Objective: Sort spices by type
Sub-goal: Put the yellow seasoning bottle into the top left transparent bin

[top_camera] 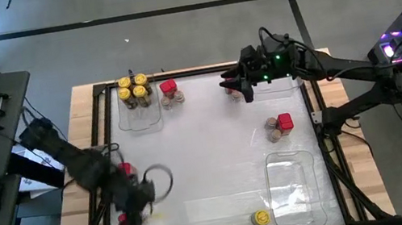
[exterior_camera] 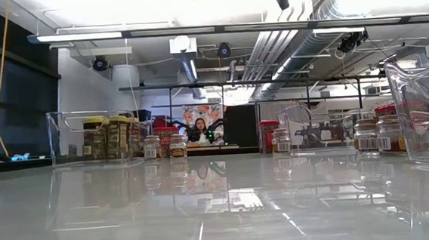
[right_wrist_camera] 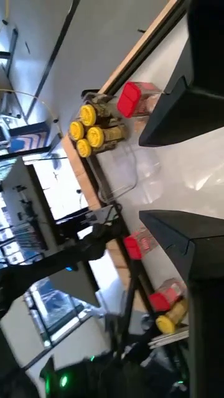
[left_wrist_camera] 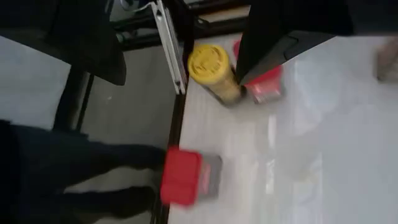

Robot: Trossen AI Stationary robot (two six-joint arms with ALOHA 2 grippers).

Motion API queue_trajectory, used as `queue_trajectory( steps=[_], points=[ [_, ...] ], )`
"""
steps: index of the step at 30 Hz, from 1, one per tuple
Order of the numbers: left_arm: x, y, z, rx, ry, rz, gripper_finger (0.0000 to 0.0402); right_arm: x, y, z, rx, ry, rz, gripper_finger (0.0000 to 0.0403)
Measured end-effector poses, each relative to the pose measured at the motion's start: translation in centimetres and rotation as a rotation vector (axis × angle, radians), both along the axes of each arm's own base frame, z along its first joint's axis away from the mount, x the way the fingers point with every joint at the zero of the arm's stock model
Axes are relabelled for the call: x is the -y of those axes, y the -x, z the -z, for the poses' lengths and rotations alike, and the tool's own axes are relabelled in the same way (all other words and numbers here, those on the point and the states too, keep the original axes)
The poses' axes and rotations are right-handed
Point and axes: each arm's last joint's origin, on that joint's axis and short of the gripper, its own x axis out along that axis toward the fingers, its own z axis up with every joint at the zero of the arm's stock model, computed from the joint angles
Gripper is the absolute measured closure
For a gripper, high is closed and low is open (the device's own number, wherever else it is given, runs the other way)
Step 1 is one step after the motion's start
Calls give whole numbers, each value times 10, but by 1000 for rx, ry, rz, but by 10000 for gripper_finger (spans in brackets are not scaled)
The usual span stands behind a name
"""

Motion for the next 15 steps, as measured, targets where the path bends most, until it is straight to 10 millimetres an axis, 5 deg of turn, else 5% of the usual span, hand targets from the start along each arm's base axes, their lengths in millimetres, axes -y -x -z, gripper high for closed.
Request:
queue_trajectory(
  steps=[15],
  points=[
    [87,55,42,62,-283,47,112,-1,2,6,-73,59,-31,231]
  ],
)
